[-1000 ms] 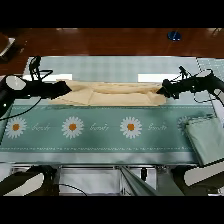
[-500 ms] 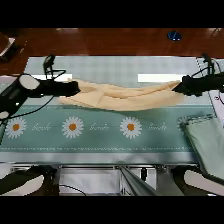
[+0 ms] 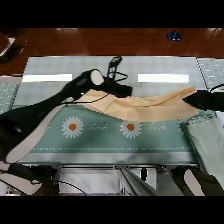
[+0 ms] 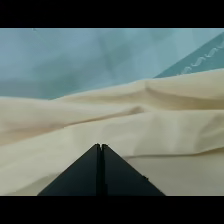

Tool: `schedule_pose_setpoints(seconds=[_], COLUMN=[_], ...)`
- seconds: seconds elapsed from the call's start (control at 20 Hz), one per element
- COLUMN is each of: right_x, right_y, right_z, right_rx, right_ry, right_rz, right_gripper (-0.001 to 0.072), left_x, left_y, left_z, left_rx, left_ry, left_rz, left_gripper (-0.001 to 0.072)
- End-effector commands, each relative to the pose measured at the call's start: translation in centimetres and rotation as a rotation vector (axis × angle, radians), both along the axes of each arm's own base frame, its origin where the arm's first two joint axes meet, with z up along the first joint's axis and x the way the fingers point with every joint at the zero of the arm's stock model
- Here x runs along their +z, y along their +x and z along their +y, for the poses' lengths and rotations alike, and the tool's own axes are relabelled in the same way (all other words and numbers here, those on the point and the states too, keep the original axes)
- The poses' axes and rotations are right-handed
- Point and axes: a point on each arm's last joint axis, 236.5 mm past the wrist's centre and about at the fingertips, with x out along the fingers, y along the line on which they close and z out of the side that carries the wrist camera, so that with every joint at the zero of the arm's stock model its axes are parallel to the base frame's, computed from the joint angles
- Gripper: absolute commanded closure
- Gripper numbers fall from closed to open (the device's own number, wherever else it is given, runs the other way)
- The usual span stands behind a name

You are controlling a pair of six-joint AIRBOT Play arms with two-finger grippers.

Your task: Fold the shirts.

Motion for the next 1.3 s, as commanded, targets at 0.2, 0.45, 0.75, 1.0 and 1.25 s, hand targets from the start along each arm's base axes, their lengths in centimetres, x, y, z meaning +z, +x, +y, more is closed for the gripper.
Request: schedule_pose_setpoints(seconds=[0.2,0.45,0.75,1.0,1.25], right_x=[1.3,2.4,3.5,2.5,-2.4], right_y=[-0.6,0.1,2.0,7.0,11.2], right_z=[0.8,1.5,7.9,20.1,30.9], right_rx=[-0.013,-0.022,0.107,0.325,0.409], right_ry=[0.029,0.076,0.129,0.169,0.193], right_rz=[-0.035,-0.071,-0.084,-0.070,-0.021], right_gripper=[0.0694,0.0694,0.0694,0.0694,0.0694], left_x=[-2.7,-0.8,4.8,12.4,12.8], left_y=[-10.5,-8.1,5.1,2.9,-6.8], left_z=[-11.2,-9.0,14.2,30.1,33.8], left_rx=[-0.185,-0.225,0.105,0.424,0.566], left_ry=[-0.111,-0.117,0.105,0.135,0.100], left_rz=[0.249,0.229,0.148,-0.088,-0.184], left_gripper=[0.0687,0.0687,0.0687,0.0687,0.0687])
